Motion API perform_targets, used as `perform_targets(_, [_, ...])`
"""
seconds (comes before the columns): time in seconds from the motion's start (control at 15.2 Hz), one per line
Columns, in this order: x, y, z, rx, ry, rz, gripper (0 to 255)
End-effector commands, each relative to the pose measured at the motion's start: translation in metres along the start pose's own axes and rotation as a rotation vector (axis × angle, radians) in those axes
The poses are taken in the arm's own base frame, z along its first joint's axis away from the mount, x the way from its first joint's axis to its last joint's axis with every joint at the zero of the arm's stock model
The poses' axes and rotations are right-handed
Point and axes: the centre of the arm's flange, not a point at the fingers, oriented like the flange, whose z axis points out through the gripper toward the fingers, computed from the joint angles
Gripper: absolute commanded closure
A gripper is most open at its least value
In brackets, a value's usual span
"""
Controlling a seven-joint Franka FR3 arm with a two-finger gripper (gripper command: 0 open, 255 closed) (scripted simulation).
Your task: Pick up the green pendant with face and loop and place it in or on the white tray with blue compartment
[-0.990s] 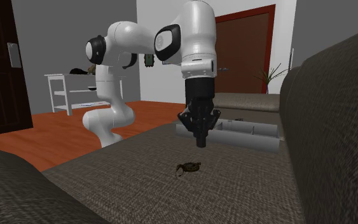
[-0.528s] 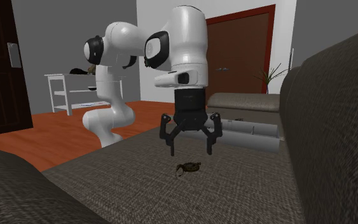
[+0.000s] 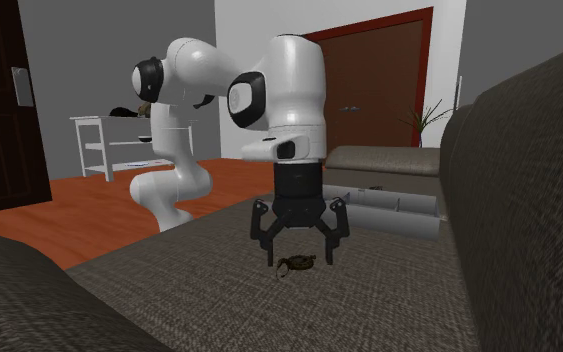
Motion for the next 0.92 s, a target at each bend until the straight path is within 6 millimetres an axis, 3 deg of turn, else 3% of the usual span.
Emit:
perform_targets(0.0, [-0.0002, -0.0001, 0.0005, 0.000, 0.000, 0.000, 0])
perform_targets(0.26, [-0.0002, -0.0001, 0.0004, 0.000, 0.000, 0.000, 0])
perform_targets(0.33, [-0.0002, -0.0001, 0.0004, 0.000, 0.000, 0.000, 255])
perform_targets(0.86, [0.0019, 0.0023, 0.0000, 0.000, 0.001, 0.000, 255])
